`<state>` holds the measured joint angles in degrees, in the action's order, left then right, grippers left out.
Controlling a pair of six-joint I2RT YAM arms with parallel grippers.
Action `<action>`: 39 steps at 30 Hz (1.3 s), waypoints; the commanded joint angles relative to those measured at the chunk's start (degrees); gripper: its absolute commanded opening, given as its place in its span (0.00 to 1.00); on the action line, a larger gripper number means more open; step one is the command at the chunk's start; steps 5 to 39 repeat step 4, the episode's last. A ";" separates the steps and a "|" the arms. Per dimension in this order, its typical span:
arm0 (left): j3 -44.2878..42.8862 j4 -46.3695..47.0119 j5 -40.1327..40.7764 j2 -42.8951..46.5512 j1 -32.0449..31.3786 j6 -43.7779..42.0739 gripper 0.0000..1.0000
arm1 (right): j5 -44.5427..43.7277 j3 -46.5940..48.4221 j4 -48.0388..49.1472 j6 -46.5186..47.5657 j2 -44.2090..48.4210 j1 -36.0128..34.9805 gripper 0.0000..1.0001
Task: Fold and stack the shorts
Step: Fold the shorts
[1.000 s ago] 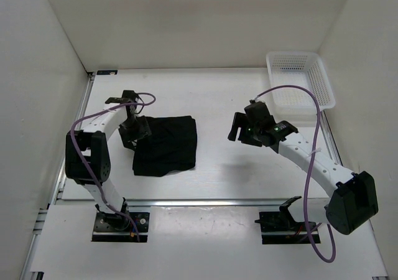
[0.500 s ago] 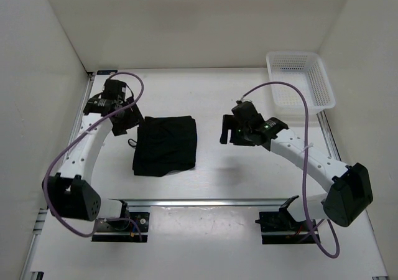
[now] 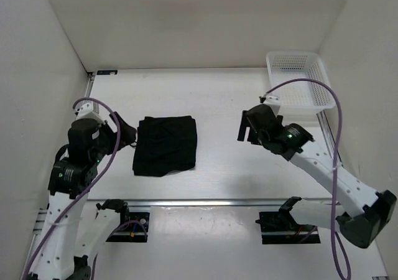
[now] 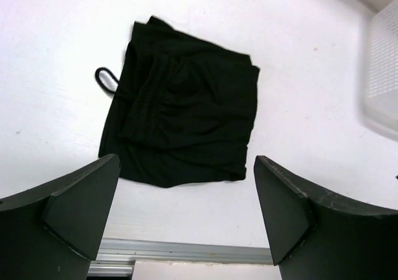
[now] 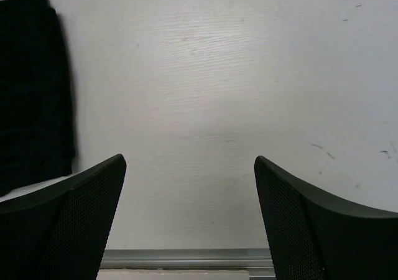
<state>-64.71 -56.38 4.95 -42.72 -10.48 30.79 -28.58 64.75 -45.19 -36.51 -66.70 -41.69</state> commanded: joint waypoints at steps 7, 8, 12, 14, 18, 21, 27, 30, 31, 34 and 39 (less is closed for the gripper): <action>0.37 -0.22 -1.26 3.08 -0.07 -0.11 1.00 | -7.81 -1.82 -5.35 -0.75 9.38 0.47 0.87; 0.37 -0.22 -1.26 3.08 -0.07 -0.11 1.00 | -7.81 -1.82 -5.35 -0.75 9.38 0.47 0.87; 0.37 -0.22 -1.26 3.08 -0.07 -0.11 1.00 | -7.81 -1.82 -5.35 -0.75 9.38 0.47 0.87; 0.37 -0.22 -1.26 3.08 -0.07 -0.11 1.00 | -7.81 -1.82 -5.35 -0.75 9.38 0.47 0.87; 0.37 -0.22 -1.26 3.08 -0.07 -0.11 1.00 | -7.81 -1.82 -5.35 -0.75 9.38 0.47 0.87; 0.37 -0.22 -1.26 3.08 -0.07 -0.11 1.00 | -7.81 -1.82 -5.35 -0.75 9.38 0.47 0.87; 0.37 -0.22 -1.26 3.08 -0.07 -0.11 1.00 | -7.81 -1.82 -5.35 -0.75 9.38 0.47 0.87; 0.37 -0.22 -1.26 3.08 -0.07 -0.11 1.00 | -7.81 -1.82 -5.35 -0.75 9.38 0.47 0.87; 0.37 -0.22 -1.26 3.08 -0.07 -0.11 1.00 | -7.81 -1.82 -5.35 -0.75 9.38 0.47 0.87; 0.37 -0.22 -1.26 3.08 -0.07 -0.11 1.00 | -7.81 -1.82 -5.35 -0.75 9.38 0.47 0.87; 0.37 -0.22 -1.26 3.08 -0.07 -0.11 1.00 | -7.81 -1.82 -5.35 -0.75 9.38 0.47 0.87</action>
